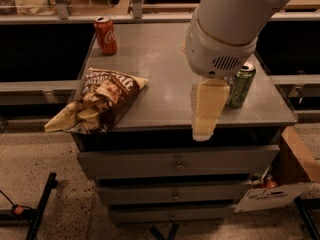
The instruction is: Pick brown chip bag
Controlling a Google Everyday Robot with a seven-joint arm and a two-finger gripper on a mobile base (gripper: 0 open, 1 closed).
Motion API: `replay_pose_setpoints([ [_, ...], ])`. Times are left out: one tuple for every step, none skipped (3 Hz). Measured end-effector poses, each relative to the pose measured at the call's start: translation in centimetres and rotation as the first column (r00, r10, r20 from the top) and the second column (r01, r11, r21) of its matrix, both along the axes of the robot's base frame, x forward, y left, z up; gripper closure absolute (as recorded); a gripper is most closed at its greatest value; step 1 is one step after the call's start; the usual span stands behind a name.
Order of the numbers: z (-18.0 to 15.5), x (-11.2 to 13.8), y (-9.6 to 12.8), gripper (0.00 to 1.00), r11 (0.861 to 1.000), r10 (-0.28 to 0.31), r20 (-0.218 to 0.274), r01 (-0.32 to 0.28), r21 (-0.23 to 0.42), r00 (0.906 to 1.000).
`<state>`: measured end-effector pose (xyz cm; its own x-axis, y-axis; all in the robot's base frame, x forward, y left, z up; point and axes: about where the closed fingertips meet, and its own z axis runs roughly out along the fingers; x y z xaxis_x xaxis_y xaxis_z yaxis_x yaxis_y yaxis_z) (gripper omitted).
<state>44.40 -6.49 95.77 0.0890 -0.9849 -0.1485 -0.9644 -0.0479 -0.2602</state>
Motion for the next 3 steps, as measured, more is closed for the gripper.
replay_pose_setpoints([
  [0.7, 1.7, 1.3, 0.00, 0.999, 0.051, 0.059, -0.052, 0.005, 0.9969],
  [1.8, 4.8, 3.3, 0.00, 0.986, 0.161, 0.141, -0.164, 0.012, 0.9769],
  [2.2, 7.3, 4.9, 0.00, 0.959, 0.278, 0.188, -0.284, 0.003, 0.9419],
])
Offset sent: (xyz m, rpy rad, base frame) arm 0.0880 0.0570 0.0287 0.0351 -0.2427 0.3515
